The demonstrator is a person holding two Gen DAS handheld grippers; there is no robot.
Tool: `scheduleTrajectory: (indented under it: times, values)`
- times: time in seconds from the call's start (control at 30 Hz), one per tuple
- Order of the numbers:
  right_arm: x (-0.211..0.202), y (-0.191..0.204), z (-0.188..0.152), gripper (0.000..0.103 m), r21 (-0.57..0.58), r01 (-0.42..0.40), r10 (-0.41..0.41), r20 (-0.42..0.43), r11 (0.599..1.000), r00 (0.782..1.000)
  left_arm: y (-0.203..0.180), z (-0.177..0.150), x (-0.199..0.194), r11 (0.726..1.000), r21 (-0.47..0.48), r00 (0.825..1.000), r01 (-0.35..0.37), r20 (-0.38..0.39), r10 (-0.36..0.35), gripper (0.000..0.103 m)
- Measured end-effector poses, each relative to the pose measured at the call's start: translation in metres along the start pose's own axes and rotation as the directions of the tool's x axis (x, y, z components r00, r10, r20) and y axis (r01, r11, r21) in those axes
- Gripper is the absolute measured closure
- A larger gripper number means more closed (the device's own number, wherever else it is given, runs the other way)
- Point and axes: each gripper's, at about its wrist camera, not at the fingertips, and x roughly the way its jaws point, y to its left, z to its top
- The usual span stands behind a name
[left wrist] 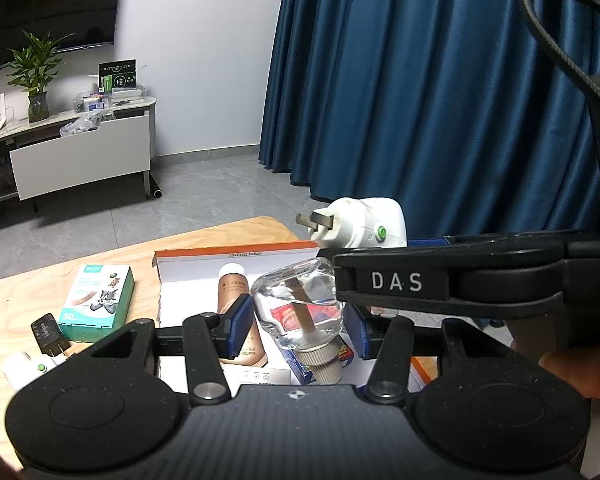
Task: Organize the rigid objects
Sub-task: 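Hold the glass bottle and white plug-in heater above the tray with both grippers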
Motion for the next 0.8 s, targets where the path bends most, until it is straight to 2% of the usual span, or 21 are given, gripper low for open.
scheduleTrajectory:
  times: [0.8]
  values:
    - [0.012, -0.007, -0.001, 0.032, 0.032, -0.002, 0.002, -0.019, 1.000, 1.000, 0.004, -0.002, 0.003, 1.000, -0.011, 1.000, 0.000, -0.017, 0.000, 0.053]
